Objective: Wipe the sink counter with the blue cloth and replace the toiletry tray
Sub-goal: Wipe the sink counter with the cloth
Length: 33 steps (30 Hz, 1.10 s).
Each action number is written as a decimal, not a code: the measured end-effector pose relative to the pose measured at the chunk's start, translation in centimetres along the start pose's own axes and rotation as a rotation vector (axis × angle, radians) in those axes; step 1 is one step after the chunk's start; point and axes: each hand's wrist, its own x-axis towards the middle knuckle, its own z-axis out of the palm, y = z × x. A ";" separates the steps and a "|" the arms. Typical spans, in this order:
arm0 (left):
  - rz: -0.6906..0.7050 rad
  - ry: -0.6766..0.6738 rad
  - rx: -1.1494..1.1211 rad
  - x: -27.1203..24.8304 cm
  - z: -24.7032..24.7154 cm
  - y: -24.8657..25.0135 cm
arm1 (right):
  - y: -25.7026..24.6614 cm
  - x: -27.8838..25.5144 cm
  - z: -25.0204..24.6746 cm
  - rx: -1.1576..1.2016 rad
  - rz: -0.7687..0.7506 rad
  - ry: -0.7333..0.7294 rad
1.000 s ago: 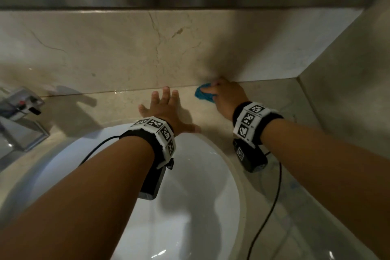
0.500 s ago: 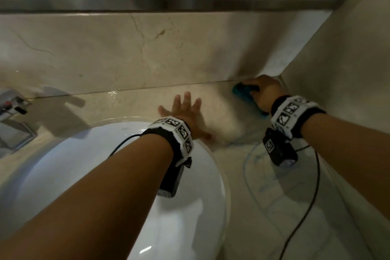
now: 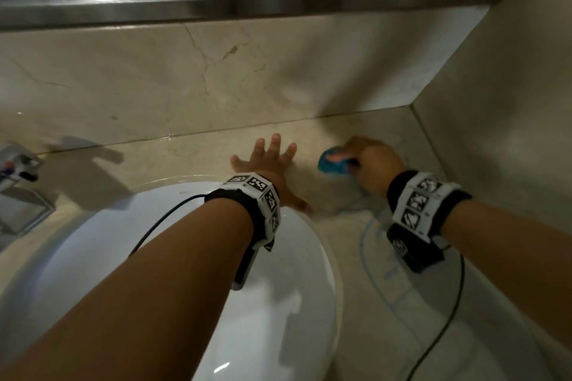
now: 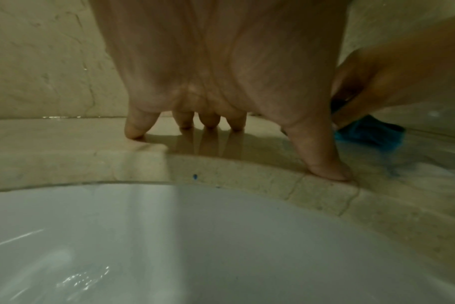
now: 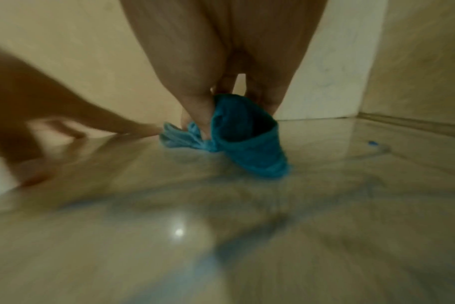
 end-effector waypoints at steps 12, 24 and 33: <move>-0.002 -0.026 0.024 0.4 -0.1 -0.2 | -2.9 -3.4 2.3 -0.136 -0.152 -0.001; 0.013 -0.010 0.003 0.2 -0.1 -0.4 | 0.3 2.2 -1.3 -0.090 0.272 -0.014; 0.005 0.003 0.029 0.4 0.1 -0.3 | -0.6 -1.7 1.3 -0.031 0.040 0.004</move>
